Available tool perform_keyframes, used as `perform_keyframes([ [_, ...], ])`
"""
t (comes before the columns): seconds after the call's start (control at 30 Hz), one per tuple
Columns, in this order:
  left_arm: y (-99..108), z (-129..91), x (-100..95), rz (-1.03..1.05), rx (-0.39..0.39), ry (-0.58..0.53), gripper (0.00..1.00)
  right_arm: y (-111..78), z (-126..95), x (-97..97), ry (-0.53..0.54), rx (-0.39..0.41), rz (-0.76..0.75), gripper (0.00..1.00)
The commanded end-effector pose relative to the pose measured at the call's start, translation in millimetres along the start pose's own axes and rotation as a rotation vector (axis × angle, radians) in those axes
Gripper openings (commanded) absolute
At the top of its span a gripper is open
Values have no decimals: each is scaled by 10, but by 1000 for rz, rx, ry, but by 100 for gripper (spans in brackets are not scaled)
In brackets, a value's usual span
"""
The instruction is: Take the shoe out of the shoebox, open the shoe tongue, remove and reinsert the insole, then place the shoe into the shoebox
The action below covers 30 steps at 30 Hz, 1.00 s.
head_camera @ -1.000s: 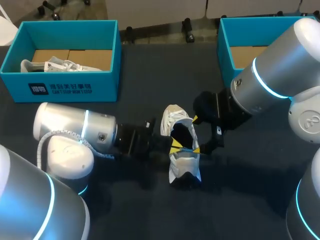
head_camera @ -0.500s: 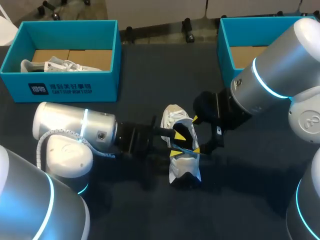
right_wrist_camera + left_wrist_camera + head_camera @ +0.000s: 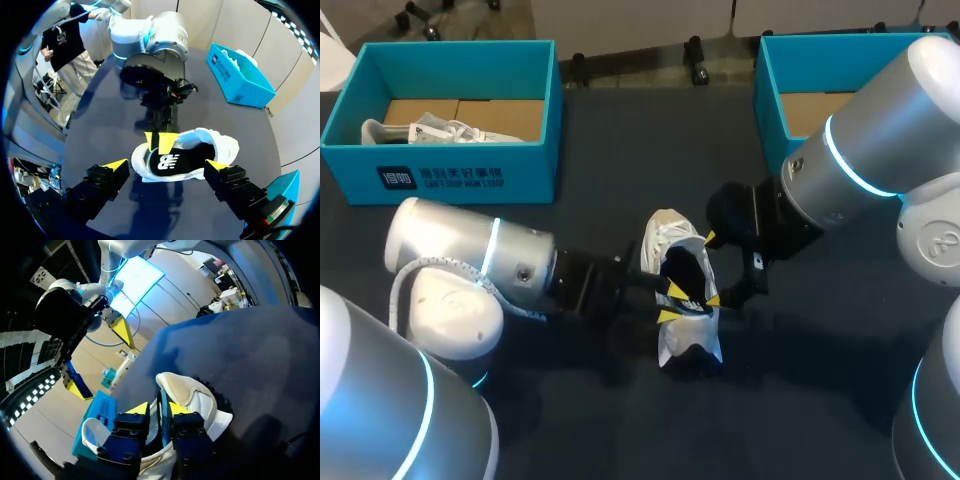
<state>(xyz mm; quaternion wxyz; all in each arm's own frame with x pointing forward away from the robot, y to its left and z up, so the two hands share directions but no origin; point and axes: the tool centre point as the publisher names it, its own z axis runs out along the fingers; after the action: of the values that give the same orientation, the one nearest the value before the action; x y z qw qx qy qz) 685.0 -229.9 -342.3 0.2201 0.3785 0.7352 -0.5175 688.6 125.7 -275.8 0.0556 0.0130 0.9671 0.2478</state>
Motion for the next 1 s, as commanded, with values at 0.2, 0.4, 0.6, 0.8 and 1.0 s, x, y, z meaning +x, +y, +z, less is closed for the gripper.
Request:
perform_keyframes([
  [0.2, 98, 9, -45, -1, -24, 44, 0, 1, 17, 7, -2, 0, 0, 100],
  [0.4, 157, -4, -2, -11, -50, 95, 0, 1, 17, 7, -2, 0, 0, 100],
  [0.6, 105, -30, 8, -19, -49, 98, 58, 1, 17, 7, -2, 0, 0, 100],
  [0.8, -2, -149, -146, -7, -39, 81, 91, 1, 17, 7, -2, 0, 0, 100],
  [1.0, -85, -240, -274, 8, -34, 71, 89, 1, 17, 7, -2, 0, 0, 100],
])
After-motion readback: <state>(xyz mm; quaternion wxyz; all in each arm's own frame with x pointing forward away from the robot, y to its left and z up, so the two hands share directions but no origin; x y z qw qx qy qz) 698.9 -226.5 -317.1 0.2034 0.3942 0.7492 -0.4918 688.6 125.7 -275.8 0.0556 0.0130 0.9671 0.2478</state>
